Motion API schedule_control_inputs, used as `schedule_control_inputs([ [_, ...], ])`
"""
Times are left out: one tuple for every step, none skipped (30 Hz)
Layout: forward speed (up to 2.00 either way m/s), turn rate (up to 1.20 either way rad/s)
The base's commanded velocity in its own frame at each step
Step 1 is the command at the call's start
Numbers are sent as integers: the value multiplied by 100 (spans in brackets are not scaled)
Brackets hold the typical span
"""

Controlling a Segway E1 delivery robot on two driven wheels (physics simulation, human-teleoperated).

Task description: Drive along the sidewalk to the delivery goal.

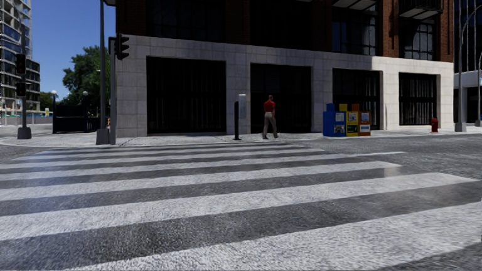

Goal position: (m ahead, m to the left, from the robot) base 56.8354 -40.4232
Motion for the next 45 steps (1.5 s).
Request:
schedule_control_inputs([
  [200,17],
  [200,17],
  [200,18],
  [200,18],
  [200,19],
  [200,21],
  [200,21],
  [200,23],
  [200,24],
  [200,25],
  [200,25],
  [200,25],
  [200,25],
  [200,25],
  [200,25],
  [200,25],
  [200,25],
  [200,25],
  [200,25],
  [200,25],
  [200,25],
  [200,25],
  [200,25],
  [200,26],
  [200,26],
  [200,26],
  [200,26],
  [200,26],
  [200,26],
  [200,26],
  [200,26],
  [200,19],
  [200,17],
  [200,17],
  [200,18],
  [200,18],
  [200,18],
  [200,18],
  [200,18],
  [200,18],
  [200,18],
  [200,18],
  [200,18],
  [200,18],
  [200,18],
])
